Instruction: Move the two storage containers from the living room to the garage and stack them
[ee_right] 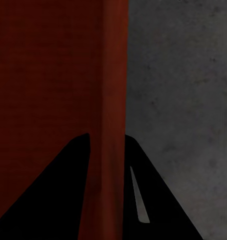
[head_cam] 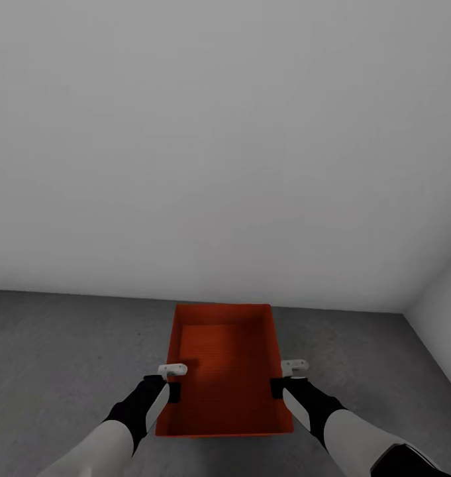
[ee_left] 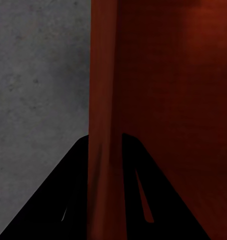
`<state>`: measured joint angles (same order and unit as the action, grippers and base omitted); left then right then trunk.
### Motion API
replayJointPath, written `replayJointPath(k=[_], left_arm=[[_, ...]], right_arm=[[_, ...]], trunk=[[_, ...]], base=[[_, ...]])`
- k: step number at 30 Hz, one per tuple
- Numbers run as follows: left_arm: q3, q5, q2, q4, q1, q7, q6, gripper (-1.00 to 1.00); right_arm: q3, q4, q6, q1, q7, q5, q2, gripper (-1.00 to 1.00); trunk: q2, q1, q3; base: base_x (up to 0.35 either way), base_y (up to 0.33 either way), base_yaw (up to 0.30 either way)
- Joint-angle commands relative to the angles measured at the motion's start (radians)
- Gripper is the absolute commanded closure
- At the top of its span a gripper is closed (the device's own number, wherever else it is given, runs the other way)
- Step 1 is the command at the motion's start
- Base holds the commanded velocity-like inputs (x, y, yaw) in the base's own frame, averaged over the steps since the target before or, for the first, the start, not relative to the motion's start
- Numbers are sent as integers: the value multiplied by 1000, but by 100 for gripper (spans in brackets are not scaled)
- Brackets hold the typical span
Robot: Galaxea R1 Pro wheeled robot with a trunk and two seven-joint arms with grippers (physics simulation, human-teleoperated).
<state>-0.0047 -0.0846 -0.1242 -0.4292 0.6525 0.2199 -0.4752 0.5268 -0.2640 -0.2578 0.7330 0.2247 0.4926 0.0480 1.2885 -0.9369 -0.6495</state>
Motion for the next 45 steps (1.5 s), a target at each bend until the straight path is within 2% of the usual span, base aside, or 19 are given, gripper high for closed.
replayJointPath(k=[1, 4, 20, 23, 45], left_arm=[[9, 14, 44, -3, 1, 10, -8, 100], [9, 13, 44, -3, 1, 10, -8, 100], [9, 13, 44, -3, 1, 10, -8, 100], [9, 13, 44, -3, 1, 11, -8, 100], [9, 13, 44, -3, 1, 10, -8, 100]], right_arm=[[22, 9, -6, 0, 10, -3, -1, 100], [22, 9, -6, 0, 10, -3, -1, 100], [22, 9, -6, 0, 10, -3, -2, 100], [22, 9, -6, 0, 10, -3, -1, 100], [22, 9, -6, 0, 10, -3, -1, 100]], trunk=[[1, 0, -1], [1, 0, -1], [113, -61, -51], [113, -61, -51], [267, -146, -120]], base=[[0, 0, 0], [0, 0, 0], [0, 0, 0], [0, 0, 0], [0, 0, 0]])
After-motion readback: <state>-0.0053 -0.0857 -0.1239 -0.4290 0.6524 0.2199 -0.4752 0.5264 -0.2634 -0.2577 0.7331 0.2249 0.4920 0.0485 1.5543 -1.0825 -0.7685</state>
